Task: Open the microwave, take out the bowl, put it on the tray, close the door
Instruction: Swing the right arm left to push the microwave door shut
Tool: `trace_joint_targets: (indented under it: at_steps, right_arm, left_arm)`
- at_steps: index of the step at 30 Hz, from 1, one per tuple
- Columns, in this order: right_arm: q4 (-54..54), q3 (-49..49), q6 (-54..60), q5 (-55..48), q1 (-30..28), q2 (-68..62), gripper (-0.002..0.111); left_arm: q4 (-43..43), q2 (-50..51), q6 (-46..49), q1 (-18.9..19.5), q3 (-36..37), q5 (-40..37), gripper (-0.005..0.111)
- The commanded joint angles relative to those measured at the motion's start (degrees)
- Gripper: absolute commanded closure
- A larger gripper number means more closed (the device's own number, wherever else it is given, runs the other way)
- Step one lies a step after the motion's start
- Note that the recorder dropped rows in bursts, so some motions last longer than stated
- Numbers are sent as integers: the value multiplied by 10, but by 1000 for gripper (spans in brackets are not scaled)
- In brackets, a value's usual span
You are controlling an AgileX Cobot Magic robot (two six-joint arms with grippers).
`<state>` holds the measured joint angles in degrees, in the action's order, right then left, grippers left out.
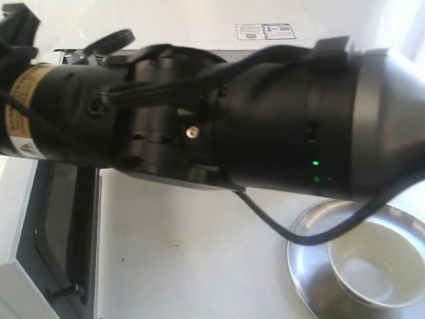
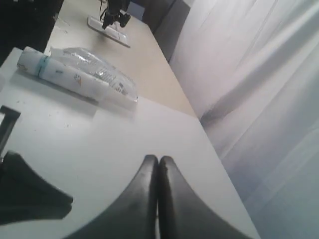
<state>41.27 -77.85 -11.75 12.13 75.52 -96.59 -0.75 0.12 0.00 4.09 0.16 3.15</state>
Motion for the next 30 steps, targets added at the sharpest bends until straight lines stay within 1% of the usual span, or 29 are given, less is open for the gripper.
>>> trace_joint_targets:
  at_steps: [1,6,11,15,18,19,20,21,22,23,24,25,26,27,28,29,30]
  right_arm:
    - [-15,-64,42,-19,10,-32,108]
    - [-15,-83,141,-77,10,-68,108]
    - [1,-83,147,-152,10,-79,108]
    - [81,-83,161,-257,9,-79,108]
    - [169,-83,143,-383,8,-79,108]
    - [202,-83,118,-427,4,-79,108]
    - [275,-83,59,-507,-10,-79,108]
    - [329,-83,27,-560,-21,-79,108]
    - [461,-83,-90,-666,-54,-79,108]
    - [517,-83,-176,-719,-76,-79,108]
    - [564,-83,-316,-794,-108,-74,108]
    - [560,-83,-357,-821,-119,-70,108]
    - [514,-83,-382,-821,-133,-55,108]
    - [491,-80,-376,-813,-133,-43,108]
    - [475,-78,-372,-793,-131,-37,108]
    - [431,-74,-370,-748,-121,-22,108]
    - [412,-68,-373,-710,-114,-10,108]
  left_arm:
    - [4,-1,0,-1,-2,-2,107]
    - [4,-1,0,-1,-2,-2,107]
    - [4,-1,0,-1,-2,-2,107]
    - [4,-1,0,-1,-2,-2,107]
    - [4,-1,0,-1,-2,-2,107]
    - [4,-1,0,-1,-2,-2,107]
    - [4,-1,0,-1,-2,-2,107]
    - [4,-1,0,-1,-2,-2,107]
    - [4,-1,0,-1,-2,-2,107]
    - [4,-1,0,-1,-2,-2,107]
    - [4,-1,0,-1,-2,-2,107]
    - [4,-1,0,-1,-2,-2,107]
    - [4,-1,0,-1,-2,-2,107]
    - [4,-1,0,-1,-2,-2,107]
    - [4,-1,0,-1,-2,-2,107]
    - [4,-1,0,-1,-2,-2,107]
    - [4,-1,0,-1,-2,-2,107]
